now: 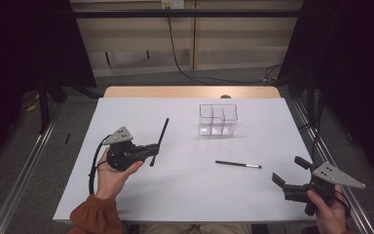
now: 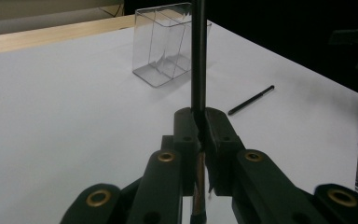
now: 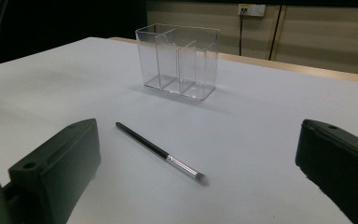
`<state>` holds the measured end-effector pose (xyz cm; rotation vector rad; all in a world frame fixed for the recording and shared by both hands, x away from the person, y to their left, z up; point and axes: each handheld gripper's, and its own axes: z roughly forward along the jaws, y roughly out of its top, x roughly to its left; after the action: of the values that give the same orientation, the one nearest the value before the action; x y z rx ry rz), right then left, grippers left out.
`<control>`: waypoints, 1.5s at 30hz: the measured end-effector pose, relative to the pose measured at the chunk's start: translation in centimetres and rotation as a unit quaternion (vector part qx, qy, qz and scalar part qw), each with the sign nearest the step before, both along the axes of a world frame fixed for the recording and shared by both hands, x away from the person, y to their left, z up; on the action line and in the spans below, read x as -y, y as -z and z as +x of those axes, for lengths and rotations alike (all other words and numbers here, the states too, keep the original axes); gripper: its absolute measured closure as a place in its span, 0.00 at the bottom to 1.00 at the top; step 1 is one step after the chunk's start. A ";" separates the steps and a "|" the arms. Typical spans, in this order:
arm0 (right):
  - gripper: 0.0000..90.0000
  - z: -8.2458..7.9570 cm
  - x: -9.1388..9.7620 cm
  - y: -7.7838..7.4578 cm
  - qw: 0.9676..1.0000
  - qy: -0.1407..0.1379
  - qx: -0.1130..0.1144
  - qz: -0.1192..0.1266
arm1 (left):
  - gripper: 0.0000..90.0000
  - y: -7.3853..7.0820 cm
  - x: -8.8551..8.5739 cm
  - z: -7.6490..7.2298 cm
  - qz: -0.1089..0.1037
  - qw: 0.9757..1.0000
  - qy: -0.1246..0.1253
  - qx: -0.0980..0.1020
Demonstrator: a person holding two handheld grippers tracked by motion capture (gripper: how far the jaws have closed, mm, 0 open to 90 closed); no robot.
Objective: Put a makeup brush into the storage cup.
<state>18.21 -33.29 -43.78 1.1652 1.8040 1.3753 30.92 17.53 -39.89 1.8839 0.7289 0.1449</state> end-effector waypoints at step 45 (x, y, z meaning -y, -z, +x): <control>0.00 0.0 0.0 0.0 1.000 -0.007 0.003 0.001 | 0.94 -1.8 7.9 -0.7 0.014 0.993 0.120 0.014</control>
<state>18.24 -33.27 -43.80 1.1512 1.8107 1.3858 30.18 9.59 -38.10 1.9767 0.4782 0.0297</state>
